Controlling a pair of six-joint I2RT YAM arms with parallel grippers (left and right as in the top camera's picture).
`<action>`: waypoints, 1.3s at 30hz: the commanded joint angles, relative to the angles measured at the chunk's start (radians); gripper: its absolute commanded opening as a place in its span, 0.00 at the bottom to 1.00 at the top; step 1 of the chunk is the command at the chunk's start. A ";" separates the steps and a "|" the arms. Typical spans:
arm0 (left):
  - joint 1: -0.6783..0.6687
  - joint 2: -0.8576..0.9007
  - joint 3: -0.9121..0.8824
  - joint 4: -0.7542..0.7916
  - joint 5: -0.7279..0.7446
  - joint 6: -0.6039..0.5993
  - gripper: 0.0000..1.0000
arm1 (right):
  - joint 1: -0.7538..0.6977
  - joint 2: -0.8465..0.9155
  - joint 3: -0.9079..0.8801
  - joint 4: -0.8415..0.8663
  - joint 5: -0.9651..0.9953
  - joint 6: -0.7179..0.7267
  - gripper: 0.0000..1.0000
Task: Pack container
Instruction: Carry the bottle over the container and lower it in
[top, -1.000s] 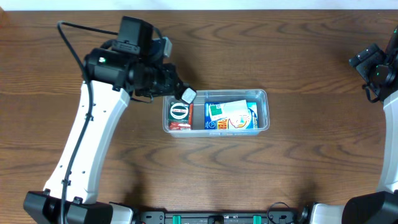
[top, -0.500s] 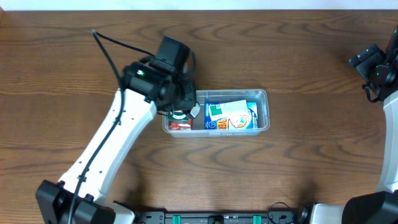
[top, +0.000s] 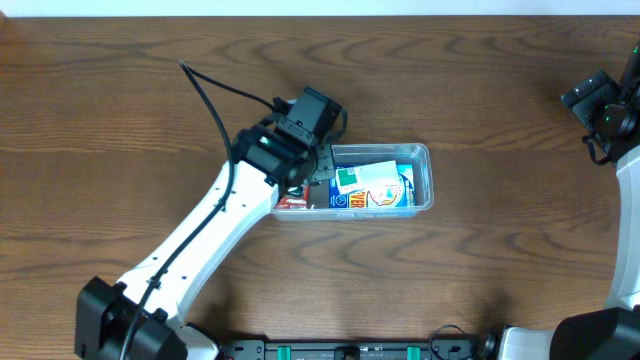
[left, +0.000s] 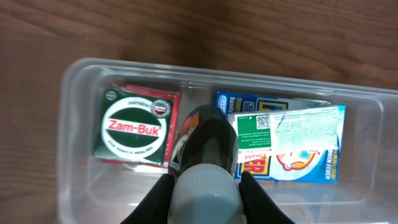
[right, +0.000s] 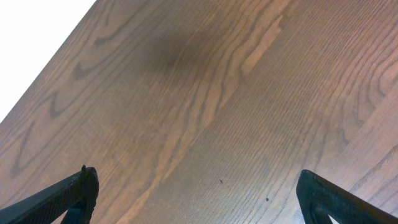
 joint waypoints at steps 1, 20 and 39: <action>-0.017 0.008 -0.029 0.029 -0.039 -0.038 0.22 | -0.004 0.003 0.000 0.002 0.004 -0.004 0.99; -0.019 0.151 -0.034 0.035 -0.056 -0.069 0.23 | -0.004 0.003 0.000 0.002 0.004 -0.004 0.99; -0.019 0.144 -0.032 0.155 0.009 -0.079 0.62 | -0.004 0.003 0.000 0.002 0.004 -0.004 0.99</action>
